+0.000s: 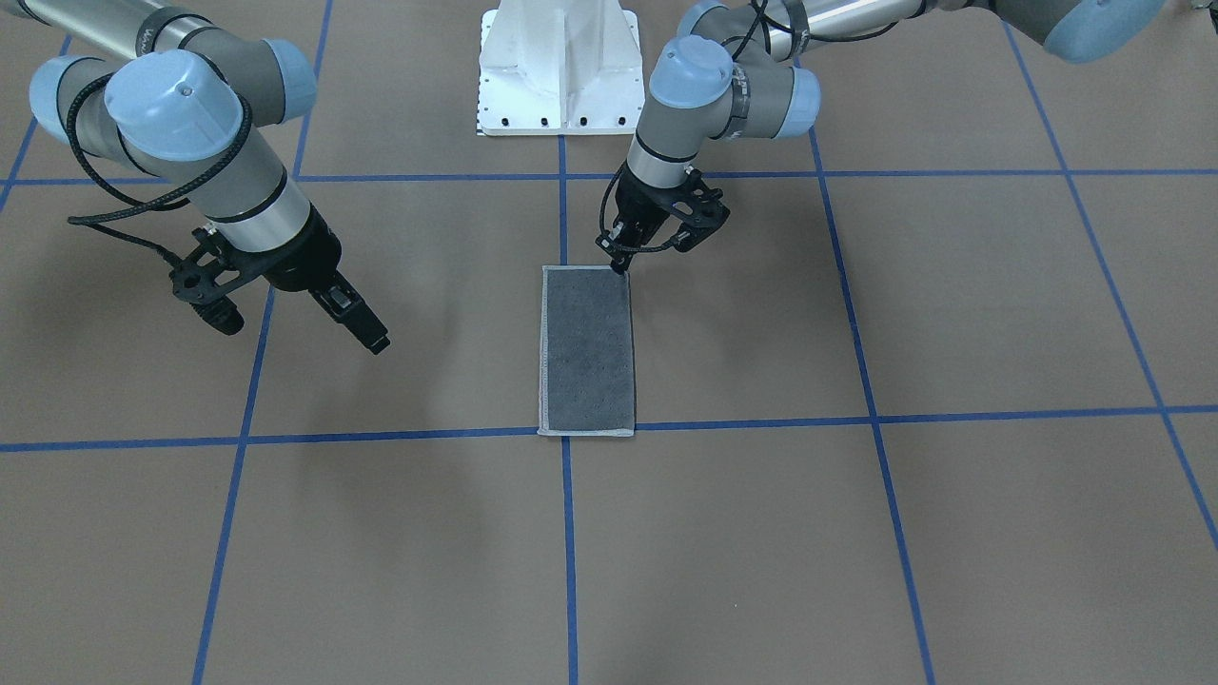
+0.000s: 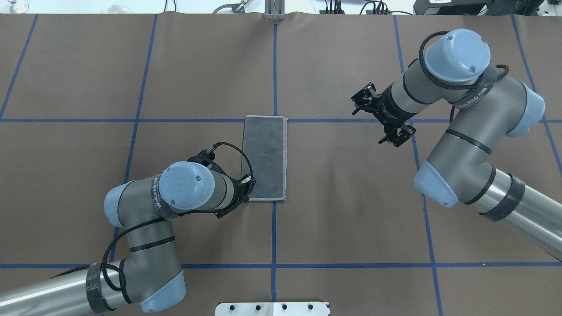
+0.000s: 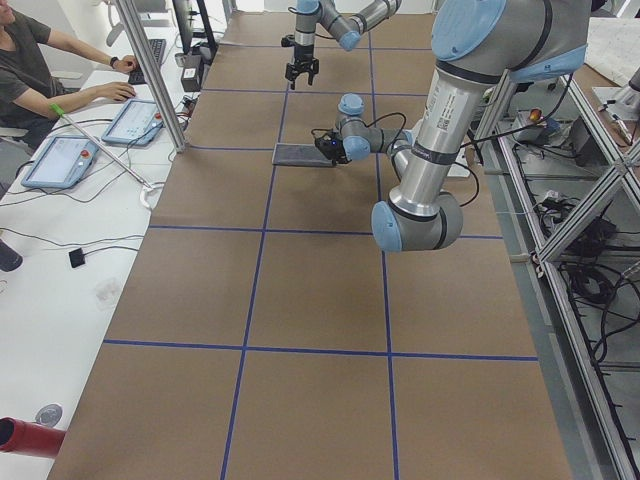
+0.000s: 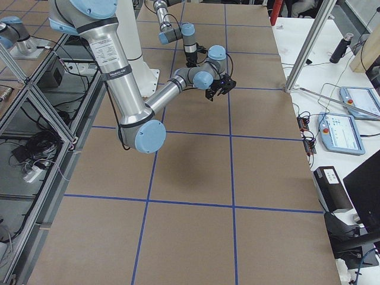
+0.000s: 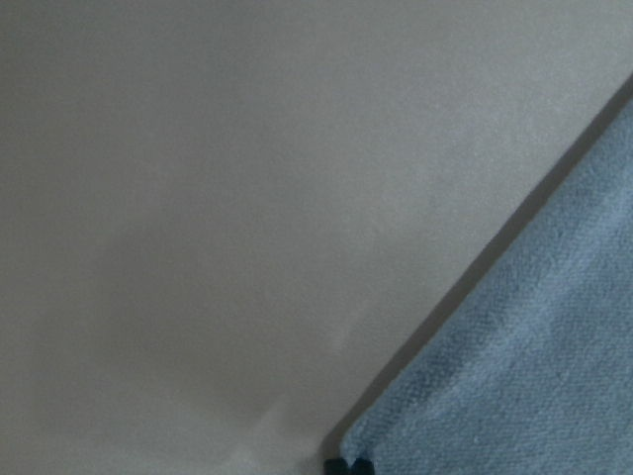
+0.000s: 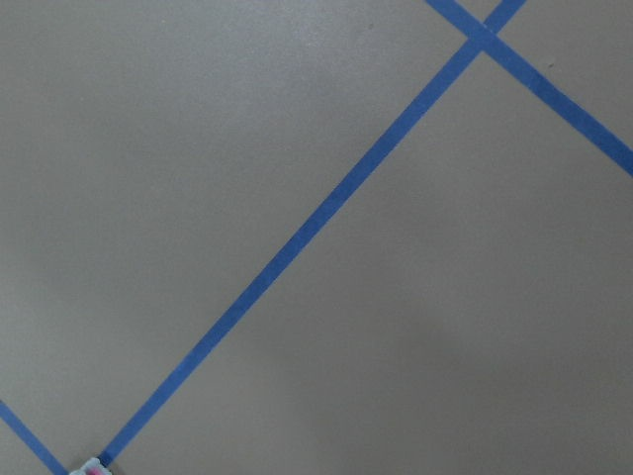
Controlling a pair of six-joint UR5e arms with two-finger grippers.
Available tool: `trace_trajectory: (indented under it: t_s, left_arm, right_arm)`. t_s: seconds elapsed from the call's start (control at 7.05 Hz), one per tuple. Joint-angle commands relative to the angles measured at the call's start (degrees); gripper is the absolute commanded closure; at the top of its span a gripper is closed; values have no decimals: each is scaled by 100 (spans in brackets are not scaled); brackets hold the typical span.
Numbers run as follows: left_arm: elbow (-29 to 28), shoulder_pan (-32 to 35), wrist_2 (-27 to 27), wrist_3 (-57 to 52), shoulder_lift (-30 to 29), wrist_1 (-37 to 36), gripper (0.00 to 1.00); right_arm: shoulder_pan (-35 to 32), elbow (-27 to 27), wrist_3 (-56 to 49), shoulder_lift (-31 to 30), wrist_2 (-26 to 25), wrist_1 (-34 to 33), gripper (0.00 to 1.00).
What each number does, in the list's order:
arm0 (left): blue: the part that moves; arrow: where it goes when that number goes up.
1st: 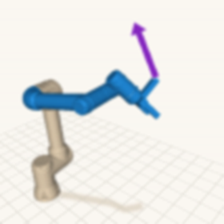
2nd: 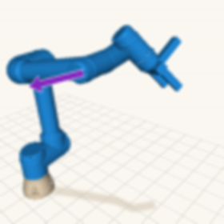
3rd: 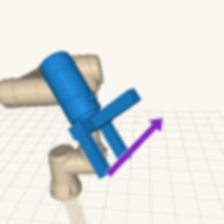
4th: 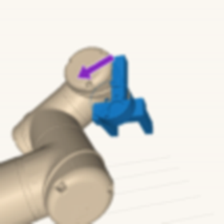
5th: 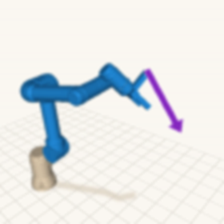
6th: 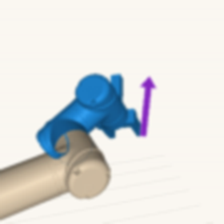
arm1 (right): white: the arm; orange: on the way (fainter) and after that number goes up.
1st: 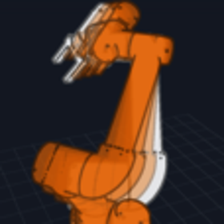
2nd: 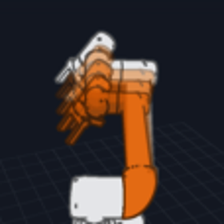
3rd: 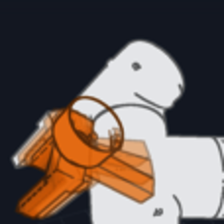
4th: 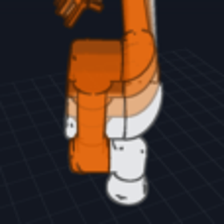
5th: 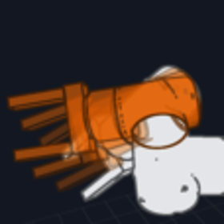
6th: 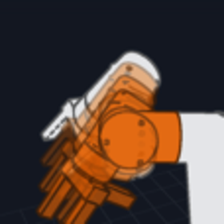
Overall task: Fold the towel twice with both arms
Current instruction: 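Lower the left gripper onto the strip's end nearest the robot and grasp it, then lift the near end and fold it over toward the far end with the left gripper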
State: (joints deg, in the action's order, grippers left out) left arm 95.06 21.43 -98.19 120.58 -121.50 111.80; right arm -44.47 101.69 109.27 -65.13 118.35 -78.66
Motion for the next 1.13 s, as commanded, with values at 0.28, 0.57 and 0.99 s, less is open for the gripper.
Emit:
trace_trajectory:
  t_s: [0.28, 0.57, 0.99]
  left_arm:
    - [590, 54, -51, -34, 467, -10, 100]
    - [804, 37, -69, -271, 751, -1, 100]
    - [105, 351, -51, -237, -176, -36, 100]
  right_arm:
    - [-26, 17, 7, 0, 4, 0, 0]
    - [-26, 17, 7, -9, 4, -9, 0]
    - [-88, 9, -2, -35, 13, 0, 0]
